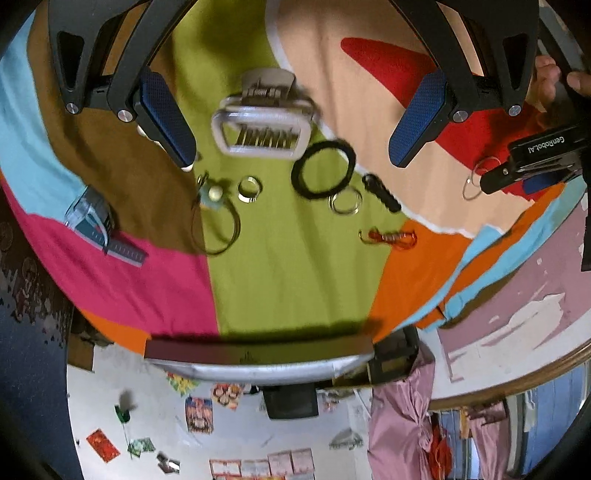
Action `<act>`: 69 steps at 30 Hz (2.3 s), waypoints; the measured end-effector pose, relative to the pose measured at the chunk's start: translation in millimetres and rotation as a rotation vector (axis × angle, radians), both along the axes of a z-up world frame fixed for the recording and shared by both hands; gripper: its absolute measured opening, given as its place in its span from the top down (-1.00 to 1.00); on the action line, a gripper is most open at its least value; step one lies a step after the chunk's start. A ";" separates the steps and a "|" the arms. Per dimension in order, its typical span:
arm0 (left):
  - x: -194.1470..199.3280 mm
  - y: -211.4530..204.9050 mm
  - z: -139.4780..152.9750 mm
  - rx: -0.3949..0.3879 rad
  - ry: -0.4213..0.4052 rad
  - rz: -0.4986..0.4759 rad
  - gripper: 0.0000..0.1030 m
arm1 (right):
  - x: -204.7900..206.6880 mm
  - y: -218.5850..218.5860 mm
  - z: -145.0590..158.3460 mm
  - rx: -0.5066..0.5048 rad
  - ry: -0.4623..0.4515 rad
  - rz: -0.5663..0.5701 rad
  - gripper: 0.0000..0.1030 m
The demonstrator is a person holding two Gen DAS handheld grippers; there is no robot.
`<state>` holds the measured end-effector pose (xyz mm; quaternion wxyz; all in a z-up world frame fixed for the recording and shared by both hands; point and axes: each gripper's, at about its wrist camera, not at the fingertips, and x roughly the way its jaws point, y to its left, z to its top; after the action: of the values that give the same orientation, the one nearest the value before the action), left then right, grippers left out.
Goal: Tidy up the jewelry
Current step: 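Lower the left tool to the two silver hoop rings and grasp them, then grasp the white claw clip with the right tool, then carry the hoop rings into the grey tray while the right tool carries the claw clip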
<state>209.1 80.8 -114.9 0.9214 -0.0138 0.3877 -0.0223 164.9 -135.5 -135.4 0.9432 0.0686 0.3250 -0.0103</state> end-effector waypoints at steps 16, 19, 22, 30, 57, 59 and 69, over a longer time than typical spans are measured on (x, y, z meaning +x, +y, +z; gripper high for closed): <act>5.7 -10.9 -9.7 0.015 0.064 -0.084 0.16 | 20.0 -6.8 -33.0 0.042 0.153 -0.060 -0.30; 3.0 -14.9 -7.5 -0.020 0.071 -0.112 0.17 | 21.9 -10.9 -36.7 0.075 0.174 -0.073 -0.13; -2.7 -22.4 -3.6 -0.025 0.063 -0.150 0.17 | 22.7 -12.2 -37.3 0.099 0.171 -0.079 -0.13; -12.4 -28.3 15.0 -0.111 0.036 -0.193 0.17 | 12.3 -4.6 -19.9 0.112 0.115 -0.023 -0.13; 170.1 -70.7 157.0 -0.221 -0.169 -0.224 0.17 | 127.9 -65.5 125.8 0.070 -0.164 0.098 -0.13; 196.0 -83.2 159.0 -0.211 -0.178 -0.230 0.17 | 152.9 -75.9 134.4 0.042 -0.211 0.092 -0.13; 271.3 -116.3 109.4 -0.234 -0.049 -0.177 0.15 | 240.6 -107.5 123.4 0.038 -0.228 0.054 -0.13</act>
<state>480.4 -35.5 -5.5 0.9171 -0.0863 0.3595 -0.1491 405.5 -243.0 -12.0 0.9725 0.0786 0.2174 0.0293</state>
